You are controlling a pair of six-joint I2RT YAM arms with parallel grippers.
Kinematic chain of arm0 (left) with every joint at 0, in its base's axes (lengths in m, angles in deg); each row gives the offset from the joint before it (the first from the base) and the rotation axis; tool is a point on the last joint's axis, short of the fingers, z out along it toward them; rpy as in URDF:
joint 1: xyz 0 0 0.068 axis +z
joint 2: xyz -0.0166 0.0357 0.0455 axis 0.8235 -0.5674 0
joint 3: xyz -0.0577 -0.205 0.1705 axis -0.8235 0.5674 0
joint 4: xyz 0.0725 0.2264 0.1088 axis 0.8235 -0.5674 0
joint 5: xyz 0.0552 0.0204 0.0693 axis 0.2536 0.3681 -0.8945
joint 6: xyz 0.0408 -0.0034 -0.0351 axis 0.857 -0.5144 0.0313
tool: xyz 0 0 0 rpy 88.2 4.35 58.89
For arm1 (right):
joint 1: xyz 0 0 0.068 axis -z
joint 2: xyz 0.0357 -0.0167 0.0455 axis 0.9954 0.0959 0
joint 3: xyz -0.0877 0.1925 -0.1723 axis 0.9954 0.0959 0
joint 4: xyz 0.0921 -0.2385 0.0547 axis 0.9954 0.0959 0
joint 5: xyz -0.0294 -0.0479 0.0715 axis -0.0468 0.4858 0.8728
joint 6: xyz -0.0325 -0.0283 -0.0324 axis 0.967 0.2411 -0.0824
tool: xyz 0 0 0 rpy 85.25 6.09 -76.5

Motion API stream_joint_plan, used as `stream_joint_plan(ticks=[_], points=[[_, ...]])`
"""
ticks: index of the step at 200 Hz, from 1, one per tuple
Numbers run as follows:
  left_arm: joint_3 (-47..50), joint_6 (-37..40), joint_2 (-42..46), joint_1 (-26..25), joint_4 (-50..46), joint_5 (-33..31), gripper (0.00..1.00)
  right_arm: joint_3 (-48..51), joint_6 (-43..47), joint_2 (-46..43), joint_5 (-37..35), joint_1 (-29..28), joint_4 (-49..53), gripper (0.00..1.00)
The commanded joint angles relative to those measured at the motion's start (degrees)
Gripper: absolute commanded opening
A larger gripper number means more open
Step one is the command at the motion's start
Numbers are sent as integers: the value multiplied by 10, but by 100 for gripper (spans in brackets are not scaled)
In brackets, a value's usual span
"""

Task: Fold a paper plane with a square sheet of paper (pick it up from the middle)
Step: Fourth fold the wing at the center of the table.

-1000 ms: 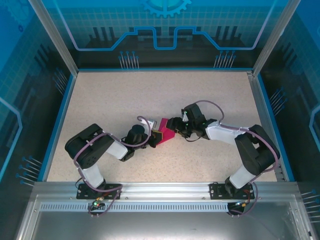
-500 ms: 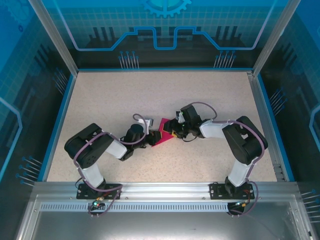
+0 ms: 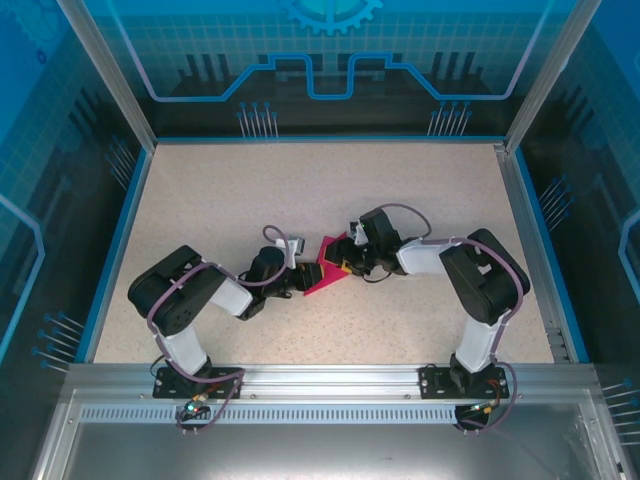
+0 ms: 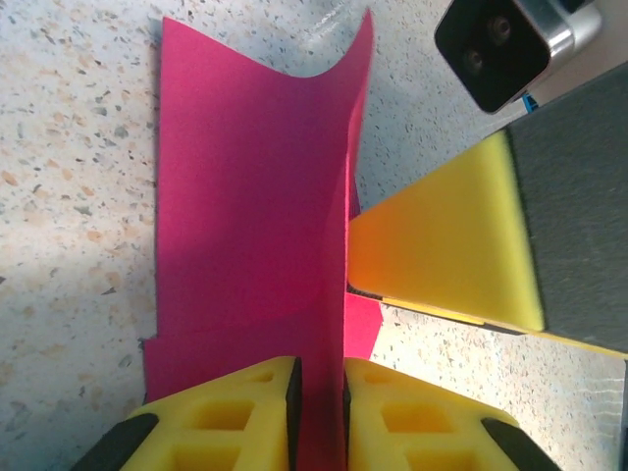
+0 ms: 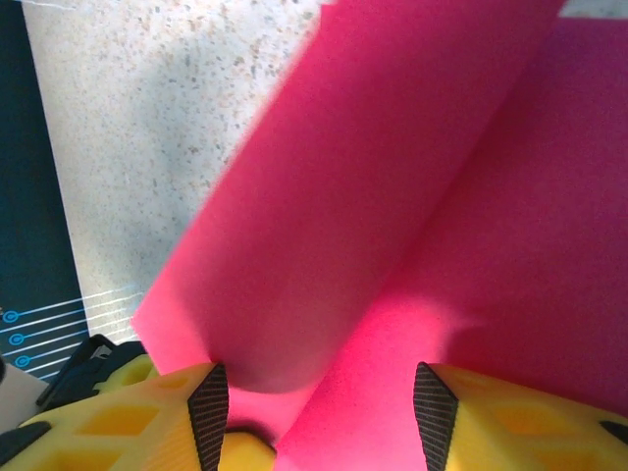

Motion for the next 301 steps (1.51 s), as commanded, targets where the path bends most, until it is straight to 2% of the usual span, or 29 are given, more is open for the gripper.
stream_joint_plan(ticks=[1,65,138,196,257,301], points=[[-10,-11,-3,6,-18,25,23,-16,10,19,-3,6,24,55],[-12,8,39,11,-71,25,32,-31,2,31,-24,6,54,56],[-2,45,90,3,-141,6,37,-29,-10,30,-32,6,59,56],[-14,111,138,-49,-256,-98,40,-31,-14,20,-39,7,75,56],[-28,139,119,-66,-255,-132,38,-37,-28,21,-43,6,85,57],[-48,143,95,-73,-253,-139,31,-36,-29,23,-41,6,85,57]])
